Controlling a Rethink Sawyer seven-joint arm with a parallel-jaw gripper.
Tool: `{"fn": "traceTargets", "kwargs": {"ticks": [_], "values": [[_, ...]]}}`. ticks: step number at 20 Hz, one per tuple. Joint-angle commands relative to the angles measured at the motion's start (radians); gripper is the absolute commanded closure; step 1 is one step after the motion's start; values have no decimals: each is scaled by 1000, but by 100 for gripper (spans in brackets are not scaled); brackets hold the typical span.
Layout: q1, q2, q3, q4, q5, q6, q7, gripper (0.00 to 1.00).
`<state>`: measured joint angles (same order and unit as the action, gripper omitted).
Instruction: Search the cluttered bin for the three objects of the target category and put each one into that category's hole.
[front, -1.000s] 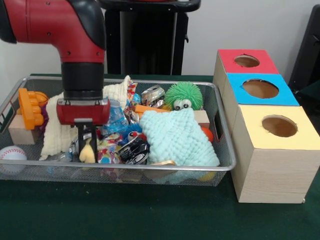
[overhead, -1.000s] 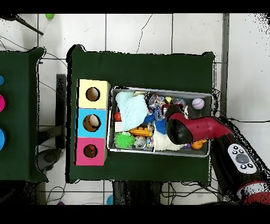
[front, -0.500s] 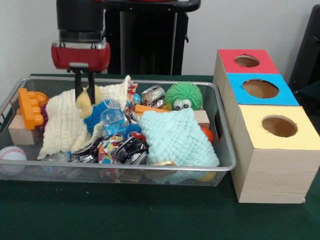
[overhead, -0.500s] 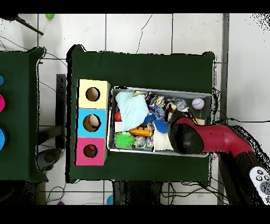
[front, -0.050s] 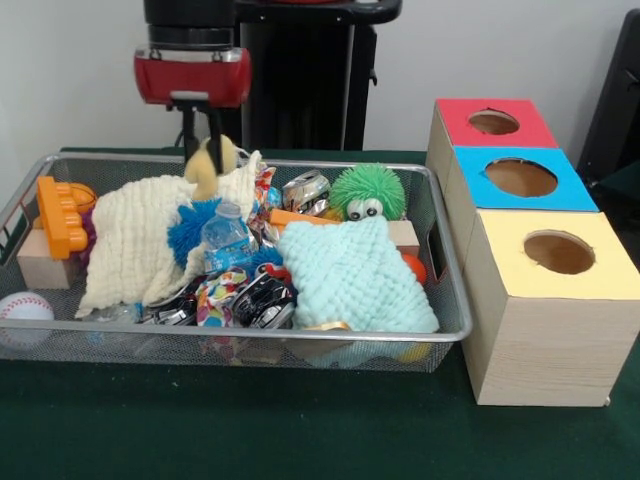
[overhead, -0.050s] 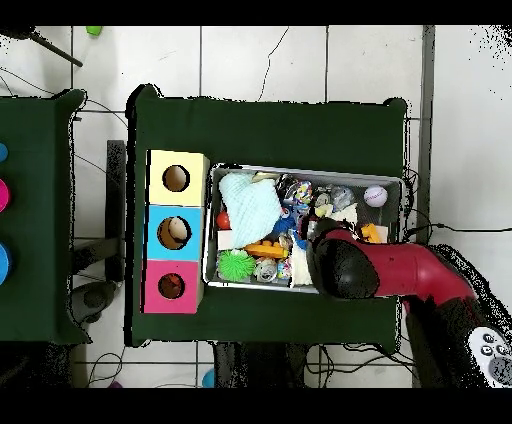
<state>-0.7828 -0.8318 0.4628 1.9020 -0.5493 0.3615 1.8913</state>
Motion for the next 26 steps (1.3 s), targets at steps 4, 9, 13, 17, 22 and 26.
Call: {"fn": "traceTargets", "kwargs": {"ticks": [4, 9, 13, 17, 22, 26], "values": [[233, 87, -146, 128, 73, -125, 281, 100], [344, 86, -217, 139, 108, -138, 294, 100], [393, 68, -236, 191, 157, -152, 297, 100], [426, 10, -245, 266, 206, -158, 289, 100], [455, -74, -249, 331, 261, -130, 270, 100], [498, -119, -265, 359, 296, -112, 259, 100]]}}
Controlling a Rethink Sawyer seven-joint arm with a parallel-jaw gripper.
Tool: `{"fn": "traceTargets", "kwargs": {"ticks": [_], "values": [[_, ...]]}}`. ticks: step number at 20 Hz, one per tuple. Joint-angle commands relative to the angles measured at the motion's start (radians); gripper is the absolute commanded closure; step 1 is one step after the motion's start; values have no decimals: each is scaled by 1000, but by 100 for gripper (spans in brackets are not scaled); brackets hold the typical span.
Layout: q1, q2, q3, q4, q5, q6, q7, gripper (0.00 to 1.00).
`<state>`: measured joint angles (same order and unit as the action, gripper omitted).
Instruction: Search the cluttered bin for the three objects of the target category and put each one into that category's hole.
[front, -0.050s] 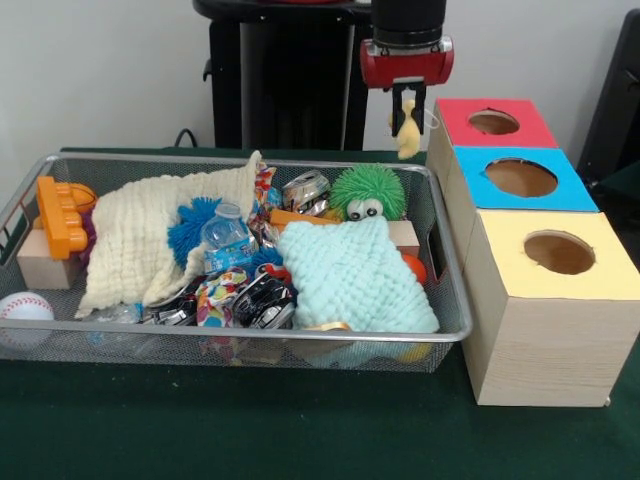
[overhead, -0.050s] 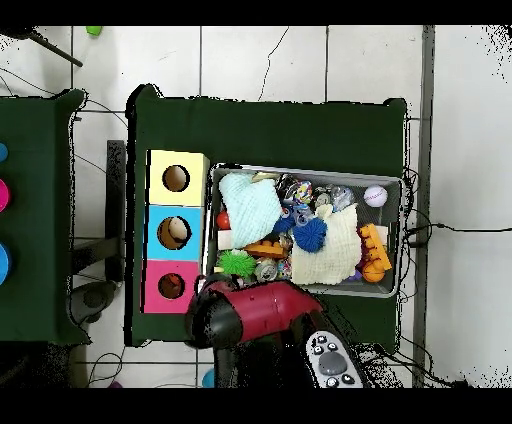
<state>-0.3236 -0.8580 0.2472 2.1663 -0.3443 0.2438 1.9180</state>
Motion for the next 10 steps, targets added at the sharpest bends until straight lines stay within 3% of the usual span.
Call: {"fn": "traceTargets", "kwargs": {"ticks": [1, 6, 10], "values": [[49, -104, -53, 102, 103, 9, 231, 100], [136, -135, -97, 117, 156, 18, 255, 100], [225, -120, -140, 102, 200, 9, 281, 100]]}}
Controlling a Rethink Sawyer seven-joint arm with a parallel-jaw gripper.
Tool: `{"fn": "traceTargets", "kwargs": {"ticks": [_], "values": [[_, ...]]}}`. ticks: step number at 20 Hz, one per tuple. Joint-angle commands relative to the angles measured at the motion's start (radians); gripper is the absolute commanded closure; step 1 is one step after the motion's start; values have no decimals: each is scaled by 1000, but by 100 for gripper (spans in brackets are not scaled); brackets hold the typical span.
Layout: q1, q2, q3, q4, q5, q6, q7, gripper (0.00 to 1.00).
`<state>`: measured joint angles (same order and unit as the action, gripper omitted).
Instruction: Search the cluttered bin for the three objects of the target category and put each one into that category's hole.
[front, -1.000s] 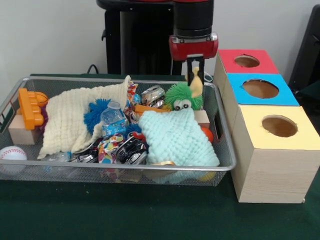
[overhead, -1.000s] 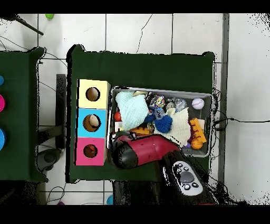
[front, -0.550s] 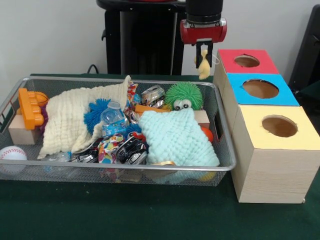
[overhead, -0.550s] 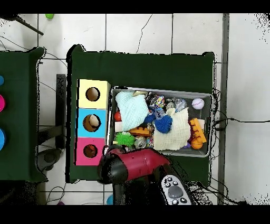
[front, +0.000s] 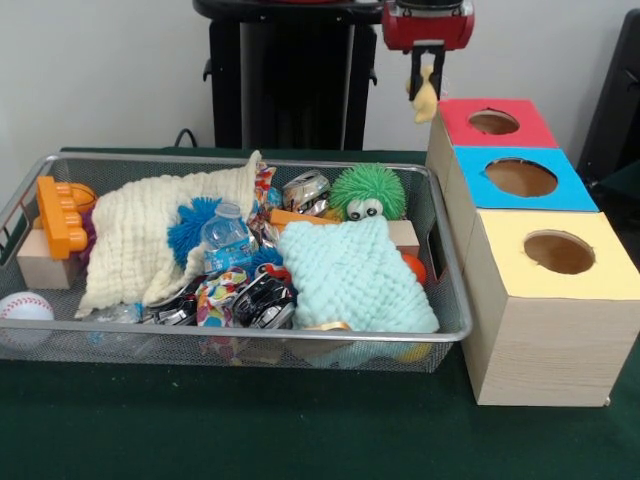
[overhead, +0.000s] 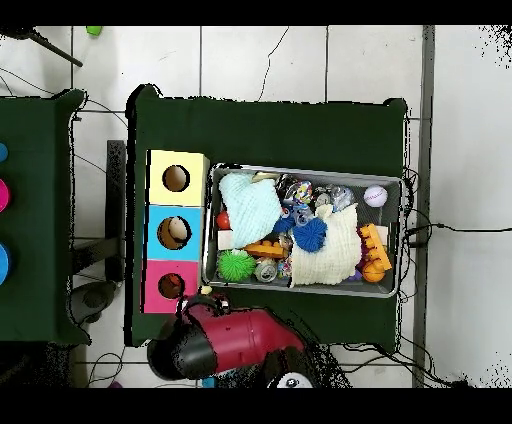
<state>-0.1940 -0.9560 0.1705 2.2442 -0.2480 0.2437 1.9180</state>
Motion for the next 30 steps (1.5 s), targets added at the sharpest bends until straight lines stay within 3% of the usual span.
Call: {"fn": "traceTargets", "kwargs": {"ticks": [1, 6, 12, 17, 20, 26, 30], "values": [[116, -22, -73, 22, 122, 12, 289, 100], [221, -9, -117, 6, 211, 17, 316, 100], [320, 64, -169, -14, 284, -55, 313, 100], [354, 206, -198, -24, 305, -210, 297, 100], [364, 255, -204, -25, 327, -271, 287, 100], [360, 319, -210, -45, 332, -357, 266, 100], [363, 304, -219, -50, 336, -344, 256, 100]]}}
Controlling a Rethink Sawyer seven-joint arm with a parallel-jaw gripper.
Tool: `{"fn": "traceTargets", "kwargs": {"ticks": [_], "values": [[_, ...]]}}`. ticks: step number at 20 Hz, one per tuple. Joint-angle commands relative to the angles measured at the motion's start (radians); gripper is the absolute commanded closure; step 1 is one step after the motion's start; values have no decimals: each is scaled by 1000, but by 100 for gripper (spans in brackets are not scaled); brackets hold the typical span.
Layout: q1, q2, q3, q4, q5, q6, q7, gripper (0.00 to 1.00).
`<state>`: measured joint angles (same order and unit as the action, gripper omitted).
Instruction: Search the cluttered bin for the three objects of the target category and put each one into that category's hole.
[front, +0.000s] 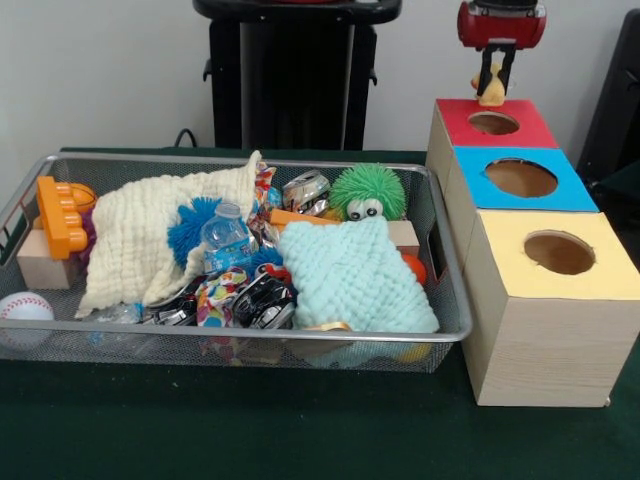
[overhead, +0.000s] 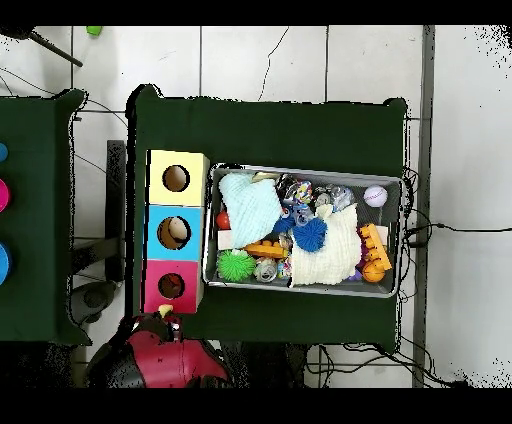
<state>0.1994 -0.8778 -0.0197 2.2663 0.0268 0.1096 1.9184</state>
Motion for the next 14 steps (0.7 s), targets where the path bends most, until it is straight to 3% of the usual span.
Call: {"fn": "traceTargets", "kwargs": {"ticks": [1, 7, 14], "values": [[-28, 213, -34, -73, 63, -196, 250, 100], [-56, 121, -25, -77, 54, -87, 202, 100], [-50, 124, -46, -104, 53, -121, 204, 100]]}}
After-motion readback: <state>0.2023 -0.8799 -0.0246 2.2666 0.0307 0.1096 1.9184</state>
